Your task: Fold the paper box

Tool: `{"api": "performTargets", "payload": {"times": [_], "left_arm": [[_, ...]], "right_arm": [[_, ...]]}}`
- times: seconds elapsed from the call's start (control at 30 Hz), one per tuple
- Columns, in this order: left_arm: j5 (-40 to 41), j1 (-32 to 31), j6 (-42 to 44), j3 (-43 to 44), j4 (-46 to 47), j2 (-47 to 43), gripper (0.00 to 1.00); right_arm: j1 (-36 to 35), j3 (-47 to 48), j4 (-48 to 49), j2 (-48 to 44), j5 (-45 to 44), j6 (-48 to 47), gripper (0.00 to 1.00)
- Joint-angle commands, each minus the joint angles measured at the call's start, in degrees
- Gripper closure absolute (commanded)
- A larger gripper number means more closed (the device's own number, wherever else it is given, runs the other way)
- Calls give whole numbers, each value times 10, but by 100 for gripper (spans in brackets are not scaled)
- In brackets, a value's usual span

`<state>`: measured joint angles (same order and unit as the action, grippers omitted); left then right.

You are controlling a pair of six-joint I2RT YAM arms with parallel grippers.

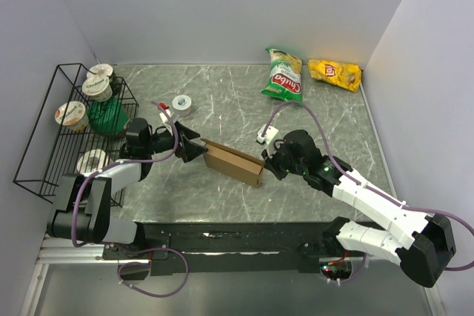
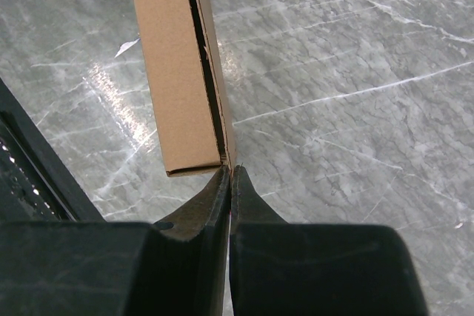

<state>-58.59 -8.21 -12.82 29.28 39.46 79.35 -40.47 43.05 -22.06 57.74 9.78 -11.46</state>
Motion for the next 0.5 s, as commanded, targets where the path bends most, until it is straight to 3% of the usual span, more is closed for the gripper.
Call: {"api": "performTargets", "payload": {"times": [0.0,0.17,0.33,0.47], "left_arm": [[-7,1,7,24,39,10,8],[-21,-1,1,27,43,27,15],[-20,-11,2,32,39,25,35],[-14,-14,1,25,47,19,43]], "right_arm": [[4,6,7,6,1,-4,98],[4,6,4,5,-4,-4,98],[6,7,6,6,-6,-3,99],[4,5,5,7,-6,-2,99]]}}
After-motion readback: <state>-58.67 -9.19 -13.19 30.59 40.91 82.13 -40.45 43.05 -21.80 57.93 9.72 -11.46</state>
